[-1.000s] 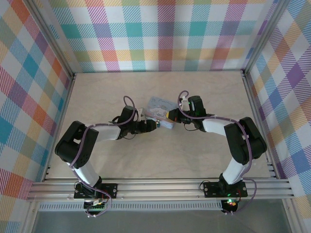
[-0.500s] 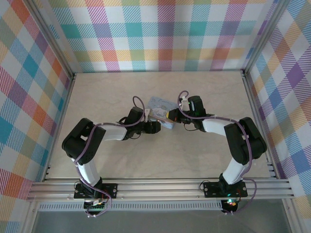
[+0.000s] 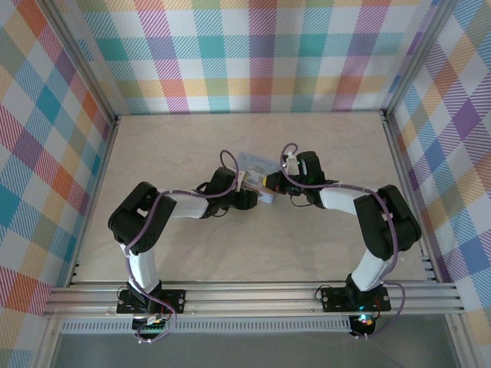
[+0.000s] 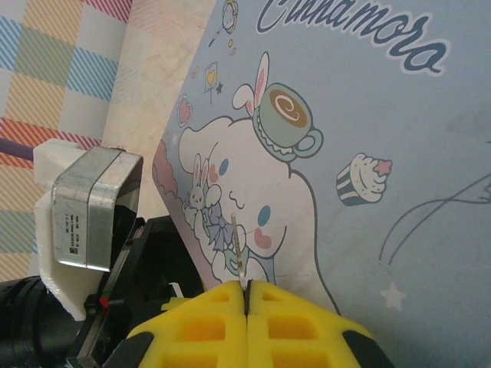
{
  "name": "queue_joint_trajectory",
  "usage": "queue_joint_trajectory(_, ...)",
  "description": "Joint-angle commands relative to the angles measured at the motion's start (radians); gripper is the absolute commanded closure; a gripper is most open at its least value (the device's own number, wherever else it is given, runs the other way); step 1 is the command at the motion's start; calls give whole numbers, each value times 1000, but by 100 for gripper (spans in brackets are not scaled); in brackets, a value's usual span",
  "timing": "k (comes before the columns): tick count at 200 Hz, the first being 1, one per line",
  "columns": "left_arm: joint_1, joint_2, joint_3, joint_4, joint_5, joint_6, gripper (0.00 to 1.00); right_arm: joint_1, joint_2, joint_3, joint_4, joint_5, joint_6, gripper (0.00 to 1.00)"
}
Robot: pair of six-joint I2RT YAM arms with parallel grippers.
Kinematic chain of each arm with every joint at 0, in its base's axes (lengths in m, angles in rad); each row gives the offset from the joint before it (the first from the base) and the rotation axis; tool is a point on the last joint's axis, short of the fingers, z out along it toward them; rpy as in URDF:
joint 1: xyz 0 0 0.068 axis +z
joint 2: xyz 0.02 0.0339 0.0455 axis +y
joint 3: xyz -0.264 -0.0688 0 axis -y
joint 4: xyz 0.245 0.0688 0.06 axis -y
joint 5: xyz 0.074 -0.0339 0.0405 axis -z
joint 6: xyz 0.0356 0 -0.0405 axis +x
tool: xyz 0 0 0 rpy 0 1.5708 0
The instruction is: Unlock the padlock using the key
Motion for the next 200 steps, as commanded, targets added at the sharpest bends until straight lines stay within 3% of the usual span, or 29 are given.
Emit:
queue_joint_trajectory(1,-27,24,27,15,-16,23,51,8,22,-38,-94,40,5,100)
queue_joint_trajectory(104,-71,48,51,14,-126,-64,67,13,16,-50,-79,43,12,100)
queue_joint_trajectory(200,-74,-3,46,-14,-114,-123,81,13,-80,-46,-49,69,-35,100)
